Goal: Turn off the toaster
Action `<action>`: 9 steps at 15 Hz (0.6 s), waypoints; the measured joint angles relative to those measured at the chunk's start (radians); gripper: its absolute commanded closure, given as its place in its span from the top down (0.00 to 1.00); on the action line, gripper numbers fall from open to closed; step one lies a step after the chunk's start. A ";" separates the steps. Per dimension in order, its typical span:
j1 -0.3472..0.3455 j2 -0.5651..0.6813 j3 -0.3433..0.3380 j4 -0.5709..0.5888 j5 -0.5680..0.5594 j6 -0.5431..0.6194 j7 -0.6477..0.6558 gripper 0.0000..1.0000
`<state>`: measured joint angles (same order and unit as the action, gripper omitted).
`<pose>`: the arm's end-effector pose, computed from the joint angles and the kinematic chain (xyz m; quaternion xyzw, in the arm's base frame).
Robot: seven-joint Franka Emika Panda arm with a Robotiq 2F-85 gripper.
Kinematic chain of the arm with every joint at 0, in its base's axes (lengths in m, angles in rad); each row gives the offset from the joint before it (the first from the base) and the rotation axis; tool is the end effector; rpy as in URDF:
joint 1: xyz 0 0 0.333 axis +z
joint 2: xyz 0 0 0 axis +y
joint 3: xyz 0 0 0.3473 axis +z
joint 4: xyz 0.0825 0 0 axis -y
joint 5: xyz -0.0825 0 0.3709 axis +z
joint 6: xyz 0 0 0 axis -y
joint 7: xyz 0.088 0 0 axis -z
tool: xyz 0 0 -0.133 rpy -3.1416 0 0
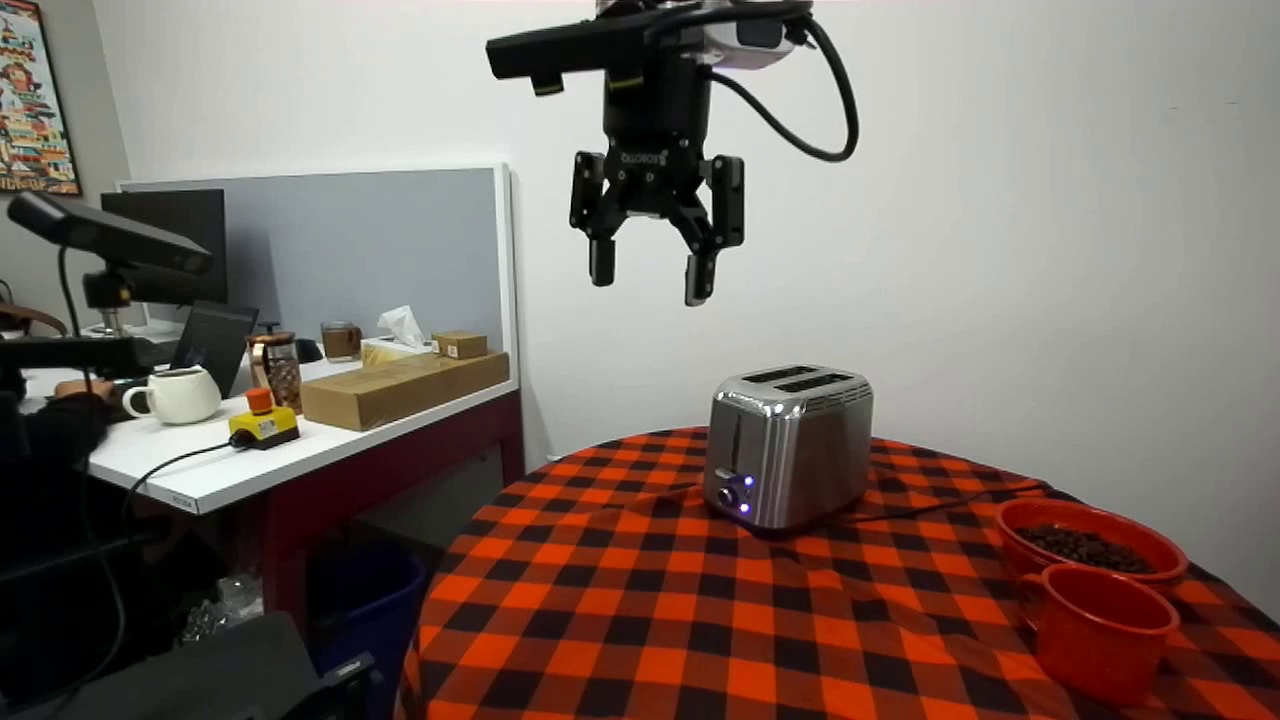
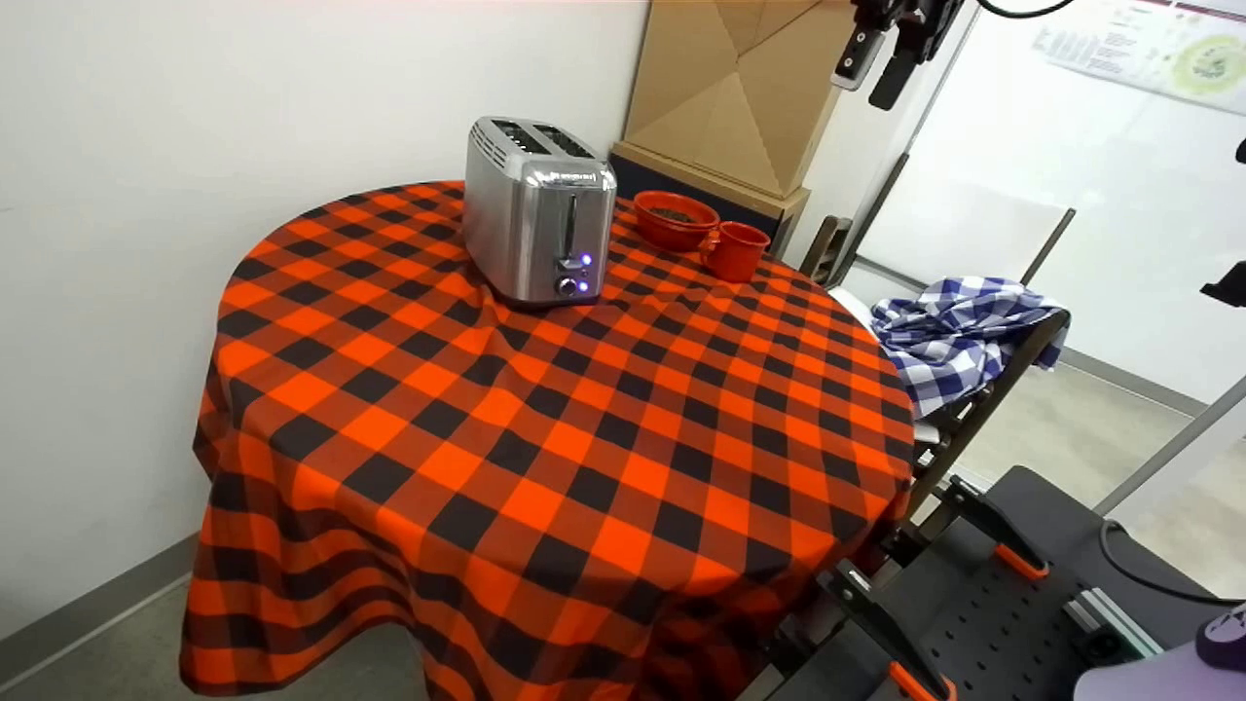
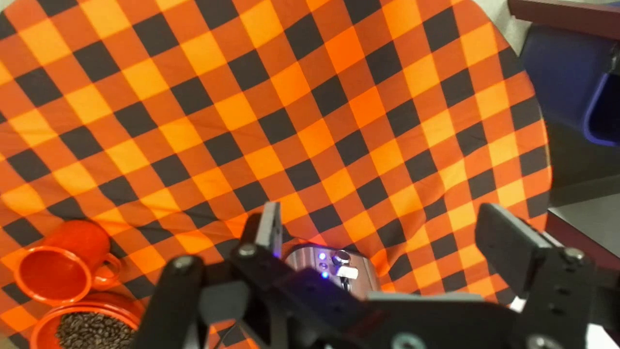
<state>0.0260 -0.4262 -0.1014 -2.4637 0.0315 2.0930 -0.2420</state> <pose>0.3943 -0.0294 0.4615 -0.9959 -0.0796 -0.0316 0.0303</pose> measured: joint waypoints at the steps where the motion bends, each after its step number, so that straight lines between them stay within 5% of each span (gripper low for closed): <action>1: -0.009 0.001 0.019 -0.008 -0.046 0.033 0.017 1.00; 9: -0.119 0.106 0.096 -0.202 -0.489 0.621 0.123 1.00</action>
<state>-0.0927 -0.3207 -0.0059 -2.6658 -0.4573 2.7144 -0.1185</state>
